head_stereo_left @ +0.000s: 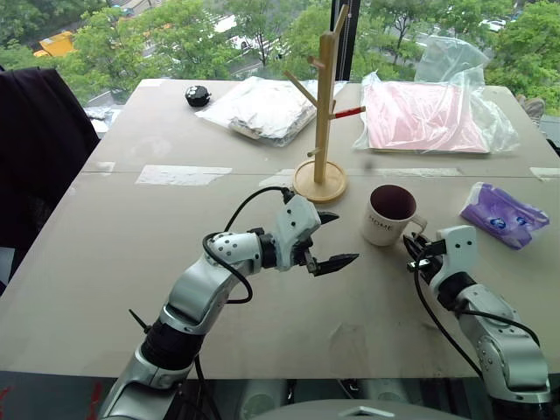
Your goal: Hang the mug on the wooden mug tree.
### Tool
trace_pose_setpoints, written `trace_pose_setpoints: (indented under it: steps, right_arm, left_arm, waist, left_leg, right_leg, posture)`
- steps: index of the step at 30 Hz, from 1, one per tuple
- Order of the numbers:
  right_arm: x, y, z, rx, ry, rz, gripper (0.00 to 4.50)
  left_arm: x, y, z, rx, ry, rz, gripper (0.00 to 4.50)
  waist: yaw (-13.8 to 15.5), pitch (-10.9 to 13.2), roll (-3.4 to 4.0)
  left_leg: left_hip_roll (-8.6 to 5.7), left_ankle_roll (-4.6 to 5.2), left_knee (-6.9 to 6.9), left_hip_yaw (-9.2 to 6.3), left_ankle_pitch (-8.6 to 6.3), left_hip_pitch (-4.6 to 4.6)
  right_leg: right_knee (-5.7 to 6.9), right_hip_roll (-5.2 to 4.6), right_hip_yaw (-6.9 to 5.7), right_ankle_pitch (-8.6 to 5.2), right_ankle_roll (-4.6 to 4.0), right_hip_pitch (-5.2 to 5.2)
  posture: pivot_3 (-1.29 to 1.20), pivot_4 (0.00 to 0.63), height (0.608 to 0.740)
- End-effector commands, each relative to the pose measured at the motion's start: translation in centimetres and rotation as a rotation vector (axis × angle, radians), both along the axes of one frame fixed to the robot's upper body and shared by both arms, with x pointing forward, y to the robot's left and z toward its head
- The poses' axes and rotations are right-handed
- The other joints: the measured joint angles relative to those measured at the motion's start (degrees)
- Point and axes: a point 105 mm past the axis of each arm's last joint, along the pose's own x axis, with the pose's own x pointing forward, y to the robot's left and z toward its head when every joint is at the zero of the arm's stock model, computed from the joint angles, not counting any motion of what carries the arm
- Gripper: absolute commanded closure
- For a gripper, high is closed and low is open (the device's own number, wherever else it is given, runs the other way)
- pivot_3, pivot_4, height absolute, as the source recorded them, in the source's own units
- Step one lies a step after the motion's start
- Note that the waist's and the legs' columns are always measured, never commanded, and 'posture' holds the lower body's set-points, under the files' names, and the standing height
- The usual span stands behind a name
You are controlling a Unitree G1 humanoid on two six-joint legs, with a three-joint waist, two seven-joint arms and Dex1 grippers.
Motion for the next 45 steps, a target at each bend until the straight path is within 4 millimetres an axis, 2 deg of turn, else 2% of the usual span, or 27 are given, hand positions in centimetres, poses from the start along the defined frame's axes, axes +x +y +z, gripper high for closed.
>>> trace_pose_setpoints:
  steps: [1,5,7,11,16,18,22,27,35,45]
  right_arm:
    - [1.0,-0.7,1.3,-0.055,-0.03,0.028,4.37]
    - [2.2,-1.9,1.6,-0.122,-0.025,0.034,4.37]
    - [2.7,-1.9,1.9,-0.13,-0.029,0.056,4.37]
    - [3.9,-1.4,4.3,-0.16,-0.076,0.158,4.37]
    - [5.9,0.0,10.7,-0.38,-0.202,0.472,4.37]
    - [6.4,0.0,11.7,-0.434,-0.212,0.519,4.37]
    - [8.3,0.9,15.0,-0.604,-0.264,0.696,4.37]
    - [11.2,2.0,17.9,-0.741,-0.33,0.772,4.37]
    - [13.1,3.9,20.6,-0.804,-0.409,0.814,4.37]
    - [13.1,5.9,21.6,-0.842,-0.45,0.883,4.37]
  left_arm:
    - [-1.1,-0.3,0.8,-0.036,-0.046,-0.014,0.0]
    - [-1.4,-0.2,0.3,-0.043,-0.036,0.009,0.0]
    - [-1.3,-0.1,0.4,-0.058,-0.038,0.034,0.0]
    - [-1.5,0.1,1.6,-0.162,-0.053,0.083,0.0]
    - [-2.1,0.8,3.2,-0.366,-0.108,0.161,0.0]
    - [-2.1,1.0,3.5,-0.408,-0.119,0.184,0.0]
    - [-2.2,1.8,4.4,-0.472,-0.195,0.273,0.0]
    - [-2.1,2.5,5.7,-0.544,-0.271,0.347,0.0]
    - [-2.2,2.6,6.0,-0.575,-0.307,0.388,0.0]
    - [-2.3,2.4,6.4,-0.575,-0.327,0.389,0.0]
  waist:
    - [-0.1,0.0,0.0]
    - [0.02,0.01,0.0]
    - [0.22,0.01,0.0]
    - [-0.05,0.02,0.02]
    - [-0.22,0.23,0.28]
    - [-0.08,0.22,0.22]
    - [0.05,0.24,0.25]
    - [-0.13,0.32,0.28]
    - [-0.01,0.32,0.3]
    - [-0.11,0.33,0.31]
  left_leg:
    - [0.0,0.0,0.0,0.02,0.0,0.0]
    - [0.0,0.0,0.0,0.01,0.0,-0.01]
    - [-0.01,0.0,0.0,-0.02,0.0,-0.02]
    - [-0.02,0.01,0.0,0.03,0.0,-0.03]
    - [-0.02,0.01,0.02,0.2,0.0,0.04]
    - [-0.04,0.02,0.01,0.11,0.0,0.03]
    - [-0.03,0.01,-0.05,-0.01,0.0,0.0]
    - [0.01,0.01,-0.05,0.24,0.0,-0.03]
    - [0.03,-0.12,-0.11,0.27,0.07,-0.17]
    - [0.05,-0.22,-0.15,0.29,0.11,-0.18]
  right_leg:
    - [0.0,0.0,0.01,0.0,0.0,0.0]
    - [0.0,0.0,0.01,0.0,0.0,-0.01]
    - [0.0,0.0,-0.03,0.0,0.0,0.0]
    - [-0.01,-0.02,0.04,0.01,0.01,-0.02]
    - [-0.01,-0.03,0.16,0.03,0.01,-0.02]
    - [-0.01,0.0,0.06,0.03,0.0,0.0]
    - [-0.03,0.06,-0.05,0.03,-0.01,-0.01]
    - [-0.1,-0.06,0.11,0.1,0.1,-0.08]
    - [-0.08,-0.24,0.02,0.15,0.18,-0.22]
    - [-0.06,-0.36,-0.01,0.13,0.13,-0.25]
  posture:
    - [0.0,0.15,0.74]
    - [0.0,0.15,0.74]
    - [0.0,0.15,0.74]
    - [0.0,0.15,0.74]
    - [0.0,0.15,0.74]
    - [0.0,0.15,0.74]
    - [0.0,0.15,0.74]
    - [0.0,0.15,0.74]
    - [0.0,0.15,0.74]
    - [0.0,0.15,0.74]
